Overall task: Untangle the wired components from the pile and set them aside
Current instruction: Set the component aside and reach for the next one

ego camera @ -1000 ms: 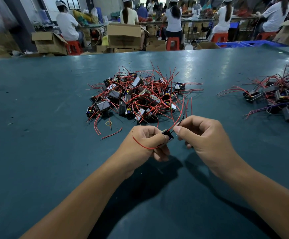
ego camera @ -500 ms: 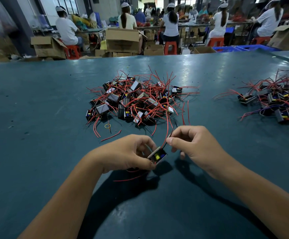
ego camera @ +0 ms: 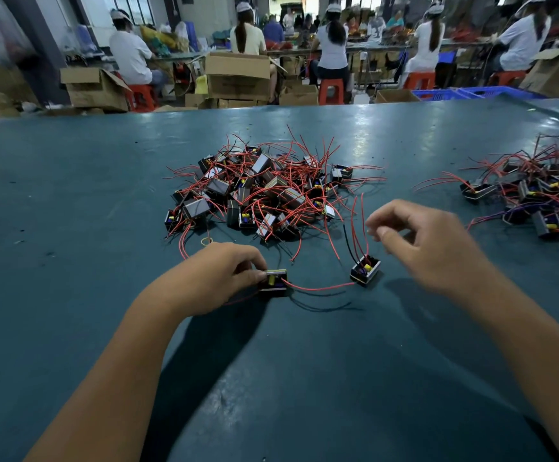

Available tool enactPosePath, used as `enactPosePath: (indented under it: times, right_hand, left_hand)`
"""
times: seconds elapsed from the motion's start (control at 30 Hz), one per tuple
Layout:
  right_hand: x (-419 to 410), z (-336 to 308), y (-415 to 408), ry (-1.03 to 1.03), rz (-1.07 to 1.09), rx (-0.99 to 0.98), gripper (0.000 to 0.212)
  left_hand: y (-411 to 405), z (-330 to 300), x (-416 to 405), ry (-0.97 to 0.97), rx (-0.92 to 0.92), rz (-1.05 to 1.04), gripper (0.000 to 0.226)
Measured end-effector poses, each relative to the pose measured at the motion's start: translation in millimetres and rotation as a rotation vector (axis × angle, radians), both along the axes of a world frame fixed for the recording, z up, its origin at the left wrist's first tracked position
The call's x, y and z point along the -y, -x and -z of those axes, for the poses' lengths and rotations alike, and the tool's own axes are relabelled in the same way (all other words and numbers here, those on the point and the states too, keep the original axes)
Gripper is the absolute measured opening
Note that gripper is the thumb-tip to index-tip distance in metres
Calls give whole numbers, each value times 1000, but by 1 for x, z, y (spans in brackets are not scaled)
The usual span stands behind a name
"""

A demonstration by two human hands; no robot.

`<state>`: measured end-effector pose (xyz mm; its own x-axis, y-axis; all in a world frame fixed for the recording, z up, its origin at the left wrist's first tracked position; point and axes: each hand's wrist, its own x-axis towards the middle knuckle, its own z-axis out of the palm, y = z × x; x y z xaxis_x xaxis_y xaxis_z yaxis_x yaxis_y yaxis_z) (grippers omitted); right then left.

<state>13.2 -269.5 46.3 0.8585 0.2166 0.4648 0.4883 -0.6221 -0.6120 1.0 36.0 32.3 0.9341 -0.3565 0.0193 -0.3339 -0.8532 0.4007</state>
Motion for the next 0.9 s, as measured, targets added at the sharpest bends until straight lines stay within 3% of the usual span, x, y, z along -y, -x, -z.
enactPosePath:
  times: [0.2,0.33,0.47,0.6,0.7,0.9]
  right_hand:
    - [6,9,-6,502,-153,-93,32]
    - [3,12,-8,472,-146,-112,27]
    - [2,14,-10,470,-121,-79,17]
    - [6,14,-11,370,-87,-124,2]
    - [7,16,-15,211,-3,-204,10]
    - [8,22,-19,-188,174,-363,19]
  left_hand:
    - [-5,4,2,-246,223,-85,24]
    - [-1,5,11,-291,439,-116,22]
    - [0,4,13,-252,437,-91,26]
    - [2,3,8,-306,281,-41,34]
    - [1,3,3,-312,267,-48,19]
    - [0,-1,-5,-336,240,-75,33]
